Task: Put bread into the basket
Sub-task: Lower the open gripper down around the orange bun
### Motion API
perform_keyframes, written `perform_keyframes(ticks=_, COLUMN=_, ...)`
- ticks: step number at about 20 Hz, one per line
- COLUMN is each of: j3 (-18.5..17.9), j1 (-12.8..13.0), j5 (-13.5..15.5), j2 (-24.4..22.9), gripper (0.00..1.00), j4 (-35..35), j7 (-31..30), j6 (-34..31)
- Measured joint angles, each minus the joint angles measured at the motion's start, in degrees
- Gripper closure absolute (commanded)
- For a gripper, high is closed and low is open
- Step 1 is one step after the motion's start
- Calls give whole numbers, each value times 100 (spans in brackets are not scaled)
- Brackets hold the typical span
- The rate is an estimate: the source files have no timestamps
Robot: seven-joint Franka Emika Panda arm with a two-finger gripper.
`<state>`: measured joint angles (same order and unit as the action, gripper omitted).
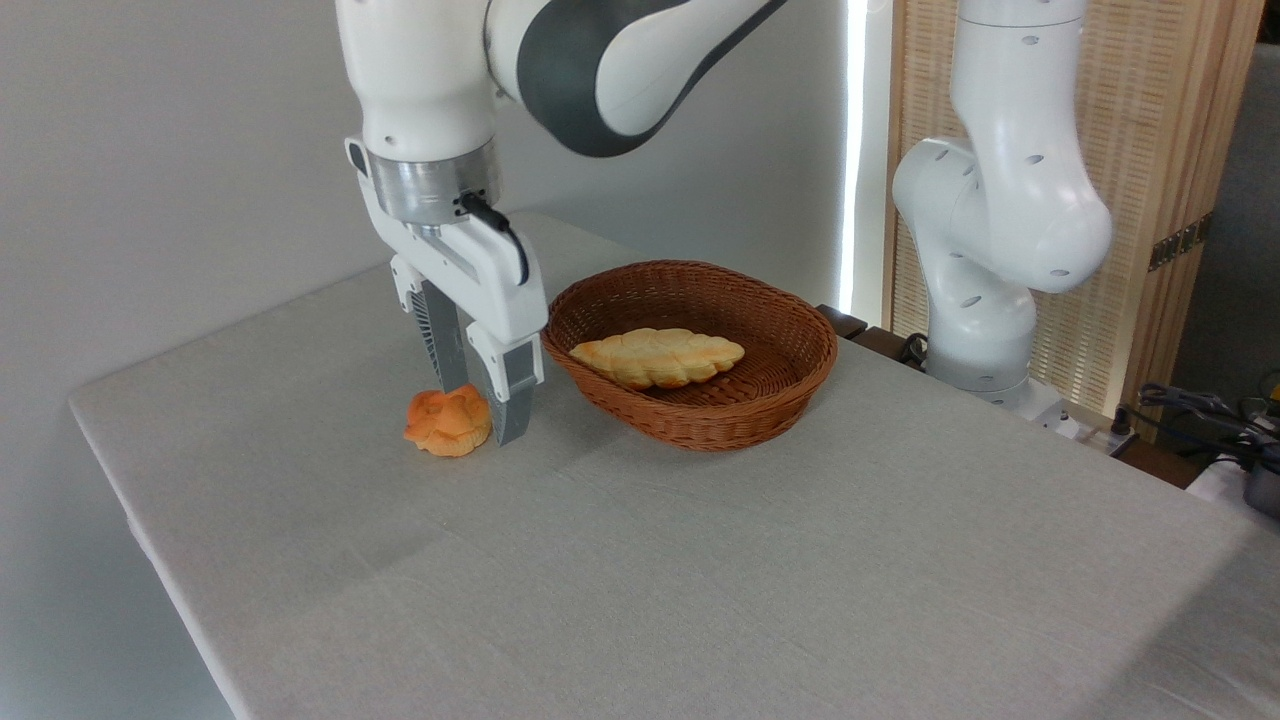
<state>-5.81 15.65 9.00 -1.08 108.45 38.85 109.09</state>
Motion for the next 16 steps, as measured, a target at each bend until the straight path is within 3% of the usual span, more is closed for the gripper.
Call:
perform_keyframes(ticks=6, j3=579, j1=44, j5=243, j2=203, gripper=0, j4=-8, j7=-8, j6=31)
perform_keyframes(ticks=11, j3=1002, j1=72, j5=247, j2=510, gripper=0, j4=-9, j7=-26, j6=193)
perform_keyframes(ticks=16, j3=1190, j1=96, j5=182, j2=875, gripper=0, j4=-9, j7=-26, j6=521)
